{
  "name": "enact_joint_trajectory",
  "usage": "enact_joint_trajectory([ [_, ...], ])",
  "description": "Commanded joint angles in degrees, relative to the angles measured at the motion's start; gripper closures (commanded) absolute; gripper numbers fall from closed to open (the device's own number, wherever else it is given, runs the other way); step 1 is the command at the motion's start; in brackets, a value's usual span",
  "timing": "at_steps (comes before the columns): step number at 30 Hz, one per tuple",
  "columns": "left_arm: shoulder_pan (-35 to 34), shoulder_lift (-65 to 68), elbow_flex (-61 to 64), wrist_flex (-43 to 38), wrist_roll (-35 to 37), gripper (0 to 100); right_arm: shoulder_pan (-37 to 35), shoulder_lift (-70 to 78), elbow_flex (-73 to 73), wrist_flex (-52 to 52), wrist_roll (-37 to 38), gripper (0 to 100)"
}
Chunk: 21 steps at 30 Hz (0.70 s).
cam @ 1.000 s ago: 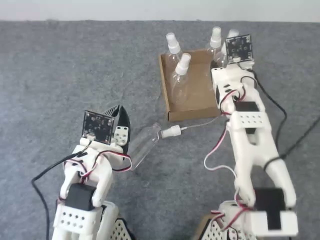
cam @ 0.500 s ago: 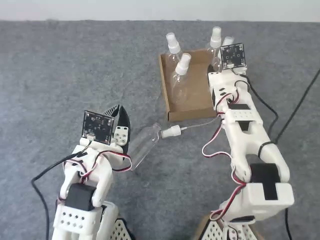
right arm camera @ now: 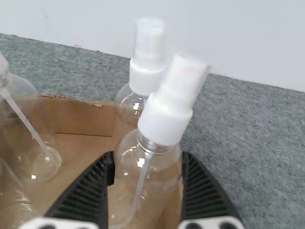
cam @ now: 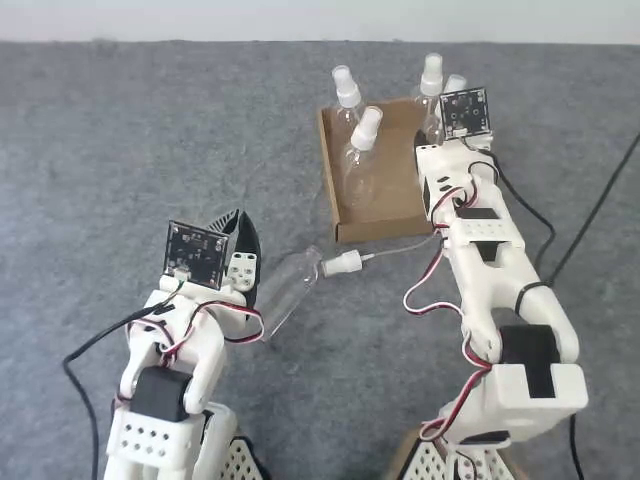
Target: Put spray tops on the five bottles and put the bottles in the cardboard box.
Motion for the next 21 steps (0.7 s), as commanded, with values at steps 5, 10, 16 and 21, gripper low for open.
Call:
enact_joint_trajectory([
  [5, -0.53, -0.88, -0.48, -1.23, -0.09, 99, 0.13, -0.75, -3.96, -0.66, 0.88, 99.2],
  [10, -0.53, -0.88, -0.48, -1.23, -0.09, 99, -0.75, -0.75, -3.69, -0.57, 0.88, 99.2],
  [16, -0.53, -0.88, -0.48, -1.23, -0.09, 99, -1.1, -0.75, -3.6, -0.57, 0.88, 99.1],
  [21, -0.53, -0.88, -0.48, -1.23, -0.09, 99, -1.1, -0.75, -3.6, -0.57, 5.71, 99.1],
])
